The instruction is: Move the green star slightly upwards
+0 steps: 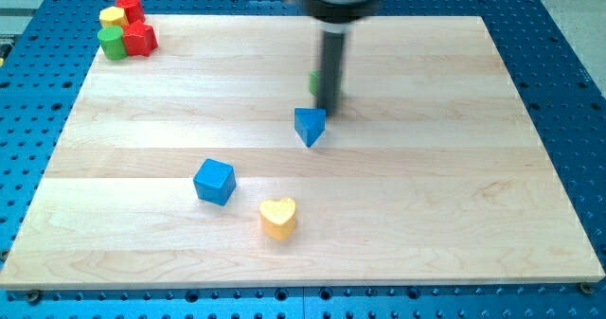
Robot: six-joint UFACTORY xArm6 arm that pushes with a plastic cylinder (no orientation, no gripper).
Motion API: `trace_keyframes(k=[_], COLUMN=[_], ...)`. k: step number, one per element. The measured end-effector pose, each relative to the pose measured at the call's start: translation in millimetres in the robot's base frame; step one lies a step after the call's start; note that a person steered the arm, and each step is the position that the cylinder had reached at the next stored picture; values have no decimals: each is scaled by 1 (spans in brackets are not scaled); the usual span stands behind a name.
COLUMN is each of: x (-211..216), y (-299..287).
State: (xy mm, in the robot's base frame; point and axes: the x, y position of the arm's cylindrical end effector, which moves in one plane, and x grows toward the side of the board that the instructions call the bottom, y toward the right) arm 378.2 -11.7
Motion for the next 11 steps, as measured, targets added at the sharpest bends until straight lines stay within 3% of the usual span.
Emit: trace_keyframes(k=[1, 2, 3, 4, 5, 6, 7, 9, 10, 11], x=[-7, 33, 16, -29, -29, 13, 0, -36, -36, -45], y=[-73, 7, 53, -20, -98, -57, 6, -38, 32, 55])
